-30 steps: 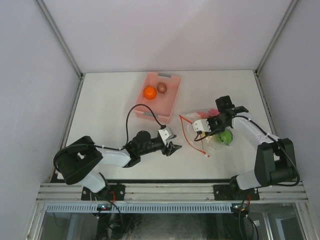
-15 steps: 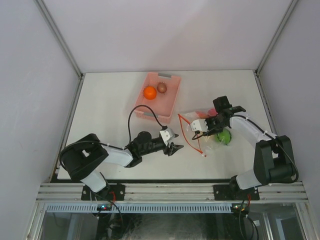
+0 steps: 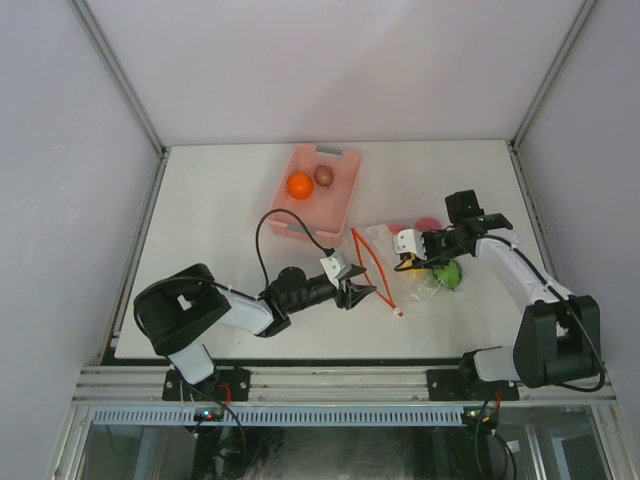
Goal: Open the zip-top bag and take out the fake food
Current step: Pick up the fake fruit from the zipper food storage bag.
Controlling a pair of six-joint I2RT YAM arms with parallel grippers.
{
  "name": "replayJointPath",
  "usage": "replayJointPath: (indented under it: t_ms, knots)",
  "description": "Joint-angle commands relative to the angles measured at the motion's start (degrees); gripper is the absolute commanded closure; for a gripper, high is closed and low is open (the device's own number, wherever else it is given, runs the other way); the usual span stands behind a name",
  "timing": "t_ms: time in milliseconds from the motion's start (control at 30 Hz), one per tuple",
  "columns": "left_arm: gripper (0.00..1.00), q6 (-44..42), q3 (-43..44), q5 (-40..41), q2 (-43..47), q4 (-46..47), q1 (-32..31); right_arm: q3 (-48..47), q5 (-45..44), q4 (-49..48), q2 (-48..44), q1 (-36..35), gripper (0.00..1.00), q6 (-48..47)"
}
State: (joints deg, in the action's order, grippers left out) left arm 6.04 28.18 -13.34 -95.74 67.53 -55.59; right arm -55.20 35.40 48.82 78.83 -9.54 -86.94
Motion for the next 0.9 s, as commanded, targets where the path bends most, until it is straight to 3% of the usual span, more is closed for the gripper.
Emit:
replayJointPath:
  t_ms: [0,167,367,567,667,867]
  knots:
    - [0.45,-4.17,-3.38,5.57,1.87,5.14,-0.13,-1.34,6.96,-0.99,-4.32,1.10,0.63,4.03]
    - [0.62,-10.06,-1.14,5.32,1.29,0.07,0.08,-1.23,4.73,-3.78,-5.22,0.93,0.62,7.52]
    - [0.61,-3.17,3.64,0.12,-1.33,-2.82,2.45,-1.26,-0.24,-14.58,-7.54,1.30,0.44,26.97]
    - [0.46,10.40,3.58,-2.99,-2.65,1.53,4.45,-1.23,-2.94,-21.22,-5.55,3.13,0.32,40.20]
    - [0.36,16.72,3.62,-3.46,-2.81,2.29,4.78,-1.34,-4.01,-26.87,-2.64,3.34,0.28,53.22]
    - [0.19,28.38,4.80,0.58,-3.60,2.32,4.97,-3.33,-6.26,-33.81,2.98,3.39,0.32,74.63]
